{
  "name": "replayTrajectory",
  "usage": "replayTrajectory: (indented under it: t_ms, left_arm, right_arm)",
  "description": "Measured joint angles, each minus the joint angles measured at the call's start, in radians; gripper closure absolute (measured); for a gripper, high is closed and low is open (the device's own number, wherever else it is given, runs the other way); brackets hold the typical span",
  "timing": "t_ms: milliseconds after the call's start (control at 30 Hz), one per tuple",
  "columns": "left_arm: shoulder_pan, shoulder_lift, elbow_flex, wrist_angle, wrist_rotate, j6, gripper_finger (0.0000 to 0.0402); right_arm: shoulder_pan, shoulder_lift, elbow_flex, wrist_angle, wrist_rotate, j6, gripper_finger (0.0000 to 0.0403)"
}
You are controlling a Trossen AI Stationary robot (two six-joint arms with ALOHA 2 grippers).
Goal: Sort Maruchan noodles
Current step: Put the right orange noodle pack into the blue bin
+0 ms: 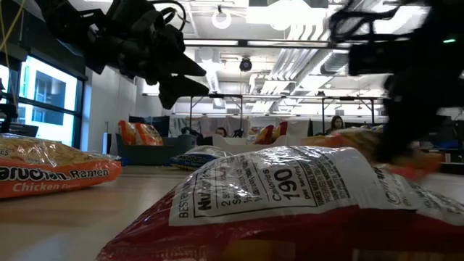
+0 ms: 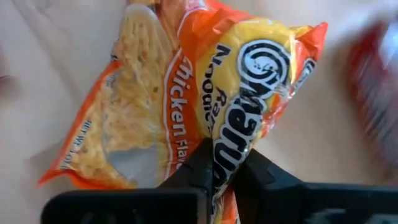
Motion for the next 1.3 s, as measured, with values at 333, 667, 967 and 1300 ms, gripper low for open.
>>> replayTrajectory:
  t_ms: [333,667,967,1300]
  left_arm:
    - [0.0,0.0,0.0,-0.017,0.0,-0.04,0.0179]
    - [0.0,0.0,0.032,-0.11,-0.001,-0.108,0.0153]
    - [-0.03,0.0,0.257,-0.484,-0.163,0.133,0.0146]
    - [-0.048,0.105,0.461,-0.738,-0.174,0.201,0.0146]
  right_arm:
    - [-0.258,-0.06,0.0,0.283,-0.015,-1.112,0.04]
    - [-0.419,-0.06,0.086,0.437,-0.039,-1.726,0.0402]
    - [-0.481,-0.009,0.126,0.498,-0.13,-1.946,0.0402]
    - [-0.496,0.029,0.126,0.643,-0.131,-2.061,0.0403]
